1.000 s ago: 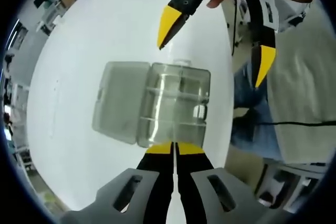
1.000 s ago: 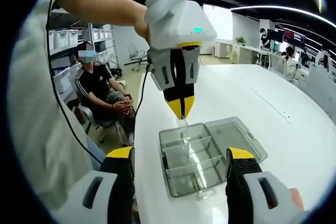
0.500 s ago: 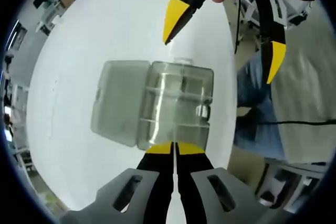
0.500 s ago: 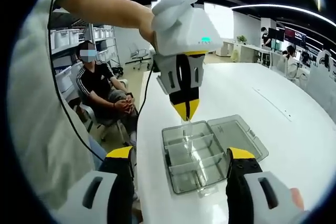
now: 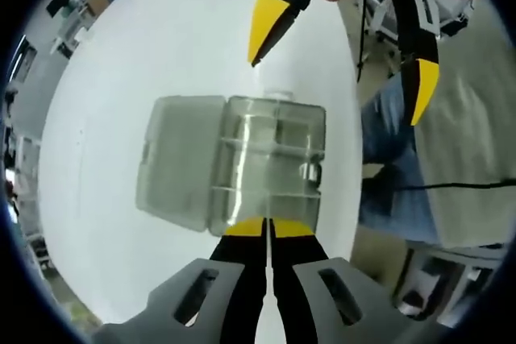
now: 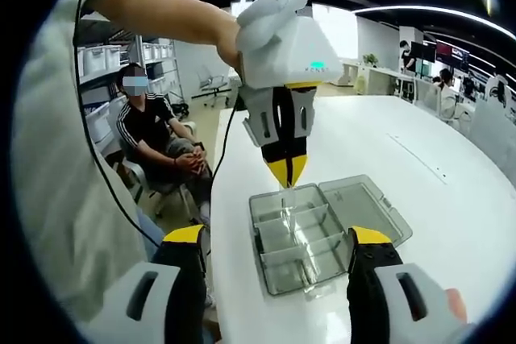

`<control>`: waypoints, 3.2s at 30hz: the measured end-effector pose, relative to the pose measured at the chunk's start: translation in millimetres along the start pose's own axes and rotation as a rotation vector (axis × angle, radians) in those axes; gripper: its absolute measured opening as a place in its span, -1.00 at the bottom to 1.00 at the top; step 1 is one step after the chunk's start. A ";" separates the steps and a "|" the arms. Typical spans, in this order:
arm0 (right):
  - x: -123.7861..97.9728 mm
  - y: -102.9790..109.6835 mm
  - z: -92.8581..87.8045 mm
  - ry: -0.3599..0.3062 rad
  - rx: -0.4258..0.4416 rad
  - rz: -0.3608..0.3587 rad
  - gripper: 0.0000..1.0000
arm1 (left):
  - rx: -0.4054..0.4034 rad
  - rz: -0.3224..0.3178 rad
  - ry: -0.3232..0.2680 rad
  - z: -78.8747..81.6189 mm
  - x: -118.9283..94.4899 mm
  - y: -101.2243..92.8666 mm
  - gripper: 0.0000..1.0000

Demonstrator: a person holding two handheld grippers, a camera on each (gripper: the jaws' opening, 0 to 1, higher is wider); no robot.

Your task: Insert the divider into the dual guide fixture by aligning both edges with the guide slots and pushing it downward to the bottom, including one-sided entry, uneven engagement, binding, and posture correction.

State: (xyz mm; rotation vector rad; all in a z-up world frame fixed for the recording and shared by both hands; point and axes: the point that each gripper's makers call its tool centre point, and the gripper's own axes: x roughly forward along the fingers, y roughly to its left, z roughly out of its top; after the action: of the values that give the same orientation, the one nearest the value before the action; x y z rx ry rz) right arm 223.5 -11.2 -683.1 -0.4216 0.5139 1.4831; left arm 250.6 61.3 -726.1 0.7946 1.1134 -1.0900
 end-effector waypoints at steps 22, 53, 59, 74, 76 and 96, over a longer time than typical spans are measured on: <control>-2.1 5.2 0.1 0.007 0.002 0.003 0.37 | 0.075 -0.093 -0.050 2.5 3.2 2.8 -1.00; -4.6 7.1 1.0 0.011 0.009 0.000 0.36 | 0.066 -0.101 -0.020 -8.1 13.5 1.1 -1.00; -4.7 6.4 0.5 0.012 0.013 0.001 0.36 | 0.071 -0.101 -0.014 -10.3 15.6 2.2 -1.00; -4.4 5.2 1.2 0.014 0.009 0.002 0.37 | 0.083 -0.103 0.008 -14.3 21.0 2.4 -1.00; -4.4 5.4 1.1 0.014 0.010 0.003 0.37 | 0.089 -0.102 0.011 -14.7 21.4 2.6 -1.00; -4.9 6.2 -1.2 0.010 0.022 0.001 0.37 | 0.099 -0.108 0.034 -18.9 29.2 3.4 -1.00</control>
State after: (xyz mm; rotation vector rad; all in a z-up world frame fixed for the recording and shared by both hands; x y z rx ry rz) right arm 217.2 -15.6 -681.1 -0.4115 0.5378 1.4758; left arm 250.2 71.6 -759.4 0.8410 1.1487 -1.2334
